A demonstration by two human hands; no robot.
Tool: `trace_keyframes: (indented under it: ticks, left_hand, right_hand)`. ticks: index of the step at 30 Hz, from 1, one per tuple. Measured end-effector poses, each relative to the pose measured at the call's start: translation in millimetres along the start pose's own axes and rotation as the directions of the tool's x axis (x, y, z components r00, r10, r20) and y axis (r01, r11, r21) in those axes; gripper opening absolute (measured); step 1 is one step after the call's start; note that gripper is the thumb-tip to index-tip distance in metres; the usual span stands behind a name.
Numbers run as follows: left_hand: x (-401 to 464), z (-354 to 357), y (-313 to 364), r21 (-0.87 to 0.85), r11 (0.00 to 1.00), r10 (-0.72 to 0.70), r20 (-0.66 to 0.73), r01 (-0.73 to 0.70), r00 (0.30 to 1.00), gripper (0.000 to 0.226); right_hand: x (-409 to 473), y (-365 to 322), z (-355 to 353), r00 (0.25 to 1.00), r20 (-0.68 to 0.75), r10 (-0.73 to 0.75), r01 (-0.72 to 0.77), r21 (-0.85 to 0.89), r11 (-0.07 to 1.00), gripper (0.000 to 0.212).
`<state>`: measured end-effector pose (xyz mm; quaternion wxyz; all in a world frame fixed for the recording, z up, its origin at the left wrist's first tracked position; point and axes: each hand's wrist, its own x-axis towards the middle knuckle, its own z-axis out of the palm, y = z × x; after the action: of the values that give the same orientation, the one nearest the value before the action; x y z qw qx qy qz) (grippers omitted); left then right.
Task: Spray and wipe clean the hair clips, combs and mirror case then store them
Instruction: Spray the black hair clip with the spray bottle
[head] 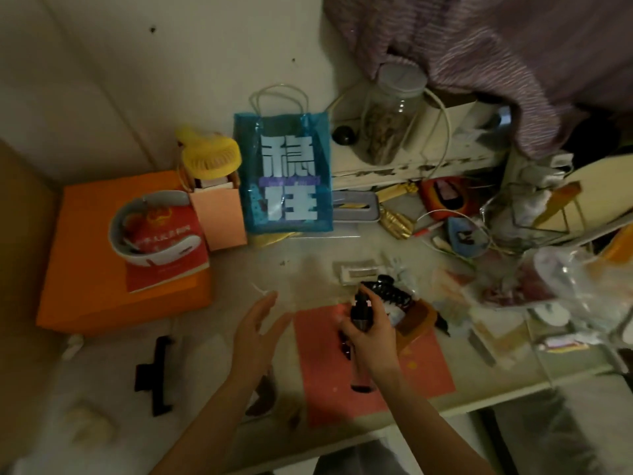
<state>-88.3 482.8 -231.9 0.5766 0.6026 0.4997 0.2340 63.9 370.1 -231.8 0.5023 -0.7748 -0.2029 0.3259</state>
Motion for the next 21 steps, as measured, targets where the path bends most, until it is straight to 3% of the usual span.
trace_keyframes:
  ticks: [10, 18, 21]
  left_hand:
    - [-7, 140, 21, 0.017, 0.993, -0.113, -0.03, 0.114, 0.993, 0.044]
    - [17, 170, 39, 0.092, 0.995, -0.046, 0.044, 0.042, 0.998, 0.034]
    - [31, 174, 36, 0.171, 0.979, -0.125, 0.06, 0.113, 0.99, 0.05]
  right_hand:
    - [63, 20, -119, 0.984, 0.166, -0.068, 0.08, -0.065, 0.995, 0.065]
    - [86, 33, -149, 0.978, 0.202, -0.045, 0.056, -0.047, 0.997, 0.062]
    - [93, 39, -155, 0.982, 0.188, -0.033, 0.043, -0.048, 0.998, 0.063]
